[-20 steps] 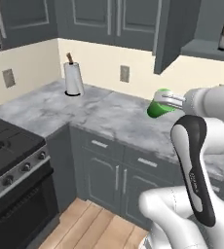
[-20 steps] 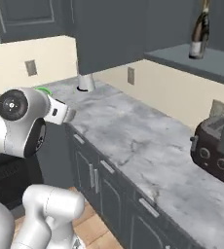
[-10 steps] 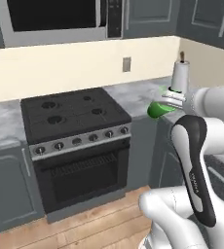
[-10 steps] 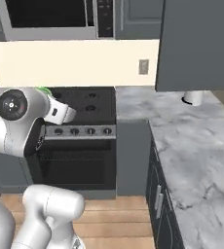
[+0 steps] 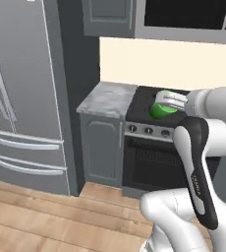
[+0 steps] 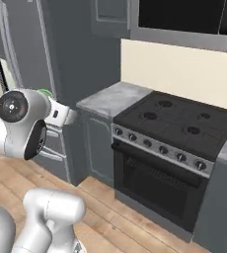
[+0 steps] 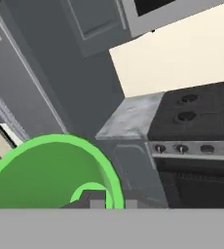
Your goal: Open the cabinet directly in front. Then move the wine and the cup to the dining counter with the jar on it.
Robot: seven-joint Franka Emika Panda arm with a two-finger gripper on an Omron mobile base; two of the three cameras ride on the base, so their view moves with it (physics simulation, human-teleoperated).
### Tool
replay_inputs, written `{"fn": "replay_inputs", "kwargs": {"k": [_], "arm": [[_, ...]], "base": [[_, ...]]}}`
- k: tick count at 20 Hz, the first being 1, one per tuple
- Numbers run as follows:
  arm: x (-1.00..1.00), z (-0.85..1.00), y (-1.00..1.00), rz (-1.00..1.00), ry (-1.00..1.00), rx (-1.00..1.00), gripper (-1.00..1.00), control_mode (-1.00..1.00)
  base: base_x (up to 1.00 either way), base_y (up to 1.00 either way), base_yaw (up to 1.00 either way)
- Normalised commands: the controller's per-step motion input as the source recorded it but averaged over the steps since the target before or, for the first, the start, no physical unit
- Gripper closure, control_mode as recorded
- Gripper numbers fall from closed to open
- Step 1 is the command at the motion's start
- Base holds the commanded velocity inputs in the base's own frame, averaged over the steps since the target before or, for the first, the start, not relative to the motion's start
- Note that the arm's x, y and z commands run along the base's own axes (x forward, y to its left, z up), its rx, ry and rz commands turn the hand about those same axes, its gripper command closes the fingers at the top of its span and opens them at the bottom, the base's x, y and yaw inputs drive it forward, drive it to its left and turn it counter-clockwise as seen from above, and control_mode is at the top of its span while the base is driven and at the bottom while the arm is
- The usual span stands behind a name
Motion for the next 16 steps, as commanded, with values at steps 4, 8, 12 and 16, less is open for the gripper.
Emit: {"fn": "replay_inputs", "kwargs": {"k": [4,8,12,16], "arm": [[0.00,0.00,0.00,0.00,0.00,0.00,1.00,1.00],[0.00,0.00,0.00,0.00,0.00,0.00,1.00,1.00],[0.00,0.00,0.00,0.00,0.00,0.00,1.00,1.00],[0.00,0.00,0.00,0.00,0.00,0.00,1.00,1.00]], "base": [[0.00,0.00,1.00],[0.00,0.00,1.00],[0.00,0.00,1.00],[0.00,0.00,1.00]]}}
